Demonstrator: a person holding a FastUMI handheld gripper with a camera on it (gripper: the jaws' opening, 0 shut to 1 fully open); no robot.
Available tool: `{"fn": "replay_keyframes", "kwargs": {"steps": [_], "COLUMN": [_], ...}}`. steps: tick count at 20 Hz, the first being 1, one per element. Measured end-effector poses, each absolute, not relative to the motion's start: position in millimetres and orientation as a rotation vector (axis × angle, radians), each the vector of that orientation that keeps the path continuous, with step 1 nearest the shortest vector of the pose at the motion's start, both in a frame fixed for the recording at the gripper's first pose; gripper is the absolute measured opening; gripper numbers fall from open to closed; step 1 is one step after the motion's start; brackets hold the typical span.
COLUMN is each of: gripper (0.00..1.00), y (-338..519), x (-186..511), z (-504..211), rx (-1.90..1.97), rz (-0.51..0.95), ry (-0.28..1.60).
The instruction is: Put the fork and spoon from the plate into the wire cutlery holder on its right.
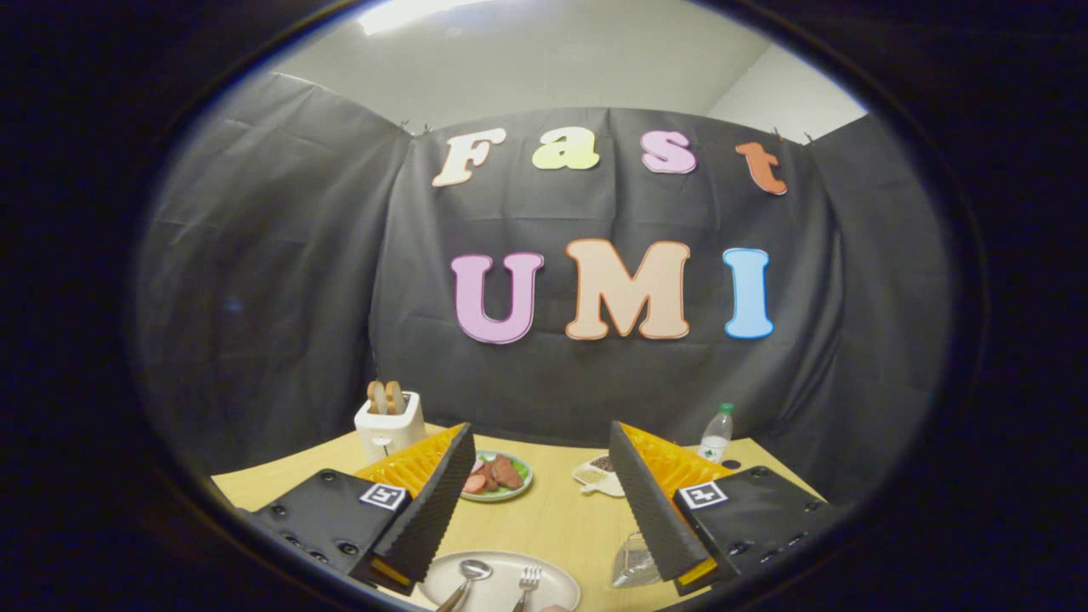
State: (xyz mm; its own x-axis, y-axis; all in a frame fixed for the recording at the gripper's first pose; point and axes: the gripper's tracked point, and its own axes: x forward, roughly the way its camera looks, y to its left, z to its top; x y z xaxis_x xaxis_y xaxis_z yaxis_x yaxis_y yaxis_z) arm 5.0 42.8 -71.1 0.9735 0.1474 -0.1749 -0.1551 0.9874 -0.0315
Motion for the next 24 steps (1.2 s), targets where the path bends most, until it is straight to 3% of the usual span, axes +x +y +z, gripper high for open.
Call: {"fn": "replay_keyframes", "kwargs": {"steps": [24], "gripper": [1.00], "y": [38.3], "x": [-41.0], "z": [-271.2], "rx": [-0.102], "rz": [0.202], "ry": [0.730]}}
